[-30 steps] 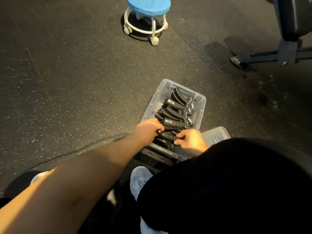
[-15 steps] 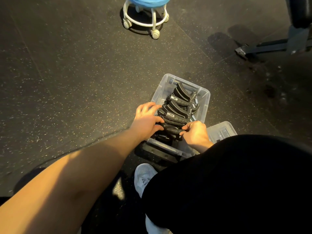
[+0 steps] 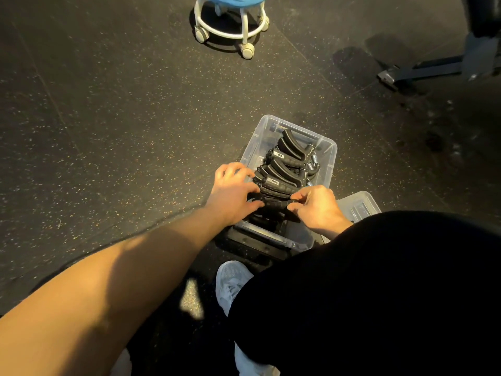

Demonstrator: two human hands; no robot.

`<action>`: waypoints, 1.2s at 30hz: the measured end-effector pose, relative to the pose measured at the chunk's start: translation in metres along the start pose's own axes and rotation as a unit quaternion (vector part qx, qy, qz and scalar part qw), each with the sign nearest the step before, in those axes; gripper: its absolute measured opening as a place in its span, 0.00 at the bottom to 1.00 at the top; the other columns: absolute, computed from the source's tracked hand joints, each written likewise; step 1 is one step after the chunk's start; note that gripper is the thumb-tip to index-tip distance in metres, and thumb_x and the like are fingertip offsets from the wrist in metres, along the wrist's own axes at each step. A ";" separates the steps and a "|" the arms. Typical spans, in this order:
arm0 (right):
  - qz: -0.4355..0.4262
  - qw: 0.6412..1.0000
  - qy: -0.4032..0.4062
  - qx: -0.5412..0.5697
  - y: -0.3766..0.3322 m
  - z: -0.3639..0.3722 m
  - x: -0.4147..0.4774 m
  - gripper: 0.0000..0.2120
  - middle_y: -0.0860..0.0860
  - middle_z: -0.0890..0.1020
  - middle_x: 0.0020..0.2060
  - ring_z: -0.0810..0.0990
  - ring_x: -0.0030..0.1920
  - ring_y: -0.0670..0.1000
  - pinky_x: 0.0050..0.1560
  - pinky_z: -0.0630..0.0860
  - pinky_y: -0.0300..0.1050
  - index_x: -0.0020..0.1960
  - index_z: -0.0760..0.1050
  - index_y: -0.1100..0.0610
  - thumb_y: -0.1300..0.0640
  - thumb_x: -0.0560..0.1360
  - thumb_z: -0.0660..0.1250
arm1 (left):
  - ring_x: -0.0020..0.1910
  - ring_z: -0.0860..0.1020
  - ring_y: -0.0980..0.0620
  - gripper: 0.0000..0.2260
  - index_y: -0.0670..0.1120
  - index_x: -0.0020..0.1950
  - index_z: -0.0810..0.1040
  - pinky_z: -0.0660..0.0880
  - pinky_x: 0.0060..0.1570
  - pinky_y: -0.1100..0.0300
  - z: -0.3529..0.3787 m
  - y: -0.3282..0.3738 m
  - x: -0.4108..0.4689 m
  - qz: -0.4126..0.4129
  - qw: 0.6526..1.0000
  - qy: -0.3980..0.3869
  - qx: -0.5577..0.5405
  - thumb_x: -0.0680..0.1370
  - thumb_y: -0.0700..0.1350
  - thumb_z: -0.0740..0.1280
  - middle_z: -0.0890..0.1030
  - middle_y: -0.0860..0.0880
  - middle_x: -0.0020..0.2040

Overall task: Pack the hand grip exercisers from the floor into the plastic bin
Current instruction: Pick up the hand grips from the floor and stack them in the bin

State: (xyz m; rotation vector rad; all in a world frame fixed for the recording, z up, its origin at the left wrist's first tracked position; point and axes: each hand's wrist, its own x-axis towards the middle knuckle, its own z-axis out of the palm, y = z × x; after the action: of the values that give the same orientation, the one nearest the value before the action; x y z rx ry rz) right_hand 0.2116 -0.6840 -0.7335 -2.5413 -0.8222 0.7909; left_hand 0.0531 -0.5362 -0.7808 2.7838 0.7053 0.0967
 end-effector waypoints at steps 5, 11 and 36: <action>-0.032 0.999 -0.024 -0.020 -0.013 -0.019 -0.007 0.11 0.50 0.84 0.49 0.81 0.52 0.49 0.59 0.79 0.48 0.57 0.83 0.54 0.58 0.74 0.75 | 0.58 0.72 0.49 0.13 0.58 0.57 0.81 0.66 0.57 0.51 -0.018 0.001 0.001 0.034 0.998 -0.039 -0.022 0.77 0.61 0.66 0.79 0.55 0.52; -0.143 0.988 -0.044 -0.044 -0.036 -0.040 -0.019 0.11 0.46 0.82 0.49 0.79 0.51 0.46 0.58 0.77 0.45 0.58 0.83 0.52 0.56 0.76 0.72 | 0.59 0.73 0.52 0.22 0.56 0.67 0.78 0.65 0.58 0.56 -0.028 0.020 0.001 0.078 0.994 -0.057 -0.056 0.76 0.63 0.67 0.78 0.56 0.55; -0.025 0.974 -0.051 0.221 -0.113 -0.053 0.078 0.14 0.57 0.83 0.32 0.83 0.32 0.52 0.46 0.83 0.49 0.48 0.83 0.69 0.56 0.75 0.74 | 0.33 0.77 0.48 0.11 0.50 0.36 0.76 0.73 0.33 0.57 -0.072 0.009 0.055 -0.174 0.977 -0.002 -0.122 0.75 0.54 0.68 0.76 0.52 0.32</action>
State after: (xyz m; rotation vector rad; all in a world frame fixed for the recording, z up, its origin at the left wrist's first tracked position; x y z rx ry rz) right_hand 0.2484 -0.5573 -0.6691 -2.0943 -0.6488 0.9715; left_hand 0.0961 -0.4999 -0.7091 2.3896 1.0883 0.1001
